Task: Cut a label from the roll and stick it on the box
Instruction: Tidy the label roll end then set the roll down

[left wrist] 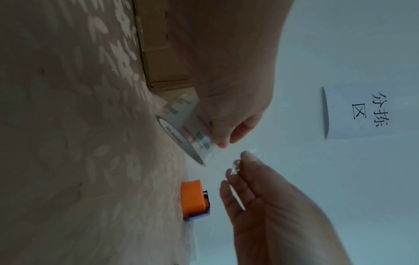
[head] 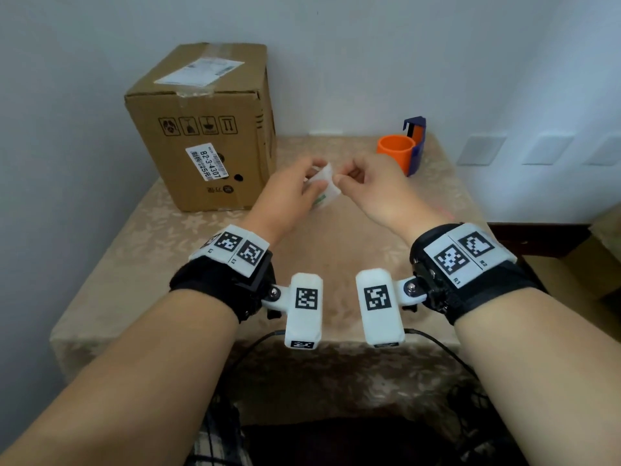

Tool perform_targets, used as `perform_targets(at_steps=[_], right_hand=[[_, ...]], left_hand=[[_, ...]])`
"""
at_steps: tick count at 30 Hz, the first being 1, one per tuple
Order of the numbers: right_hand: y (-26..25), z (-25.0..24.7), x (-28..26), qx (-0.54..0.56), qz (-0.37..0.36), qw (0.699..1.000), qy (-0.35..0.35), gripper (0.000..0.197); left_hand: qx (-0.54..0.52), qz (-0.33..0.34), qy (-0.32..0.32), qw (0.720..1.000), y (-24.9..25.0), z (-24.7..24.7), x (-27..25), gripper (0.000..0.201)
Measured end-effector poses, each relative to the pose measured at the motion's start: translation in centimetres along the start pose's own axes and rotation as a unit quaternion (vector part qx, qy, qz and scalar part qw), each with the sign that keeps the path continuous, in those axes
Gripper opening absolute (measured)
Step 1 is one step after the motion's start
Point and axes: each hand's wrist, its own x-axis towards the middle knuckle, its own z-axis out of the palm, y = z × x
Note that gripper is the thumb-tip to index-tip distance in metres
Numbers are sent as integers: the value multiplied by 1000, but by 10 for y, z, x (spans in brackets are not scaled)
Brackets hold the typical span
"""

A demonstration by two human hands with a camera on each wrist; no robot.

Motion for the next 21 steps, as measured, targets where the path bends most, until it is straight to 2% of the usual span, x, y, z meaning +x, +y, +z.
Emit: perform_targets(at_steps=[6, 9, 14, 21], right_hand=[[1, -6, 2, 1, 18, 1000, -7, 7], [6, -7, 1, 4, 38, 999, 6, 10], [6, -11, 3, -17, 64, 998, 12, 9], [-6, -14, -1, -69, 13, 997, -20, 7]], left_hand=[[-27, 7, -4, 1000, -3, 0, -2, 27], [-37, 3, -21, 999, -5, 4, -4, 24], [-62, -4, -59, 996, -5, 1, -3, 34], [-41, -34, -26, 998, 1, 5, 0, 35]])
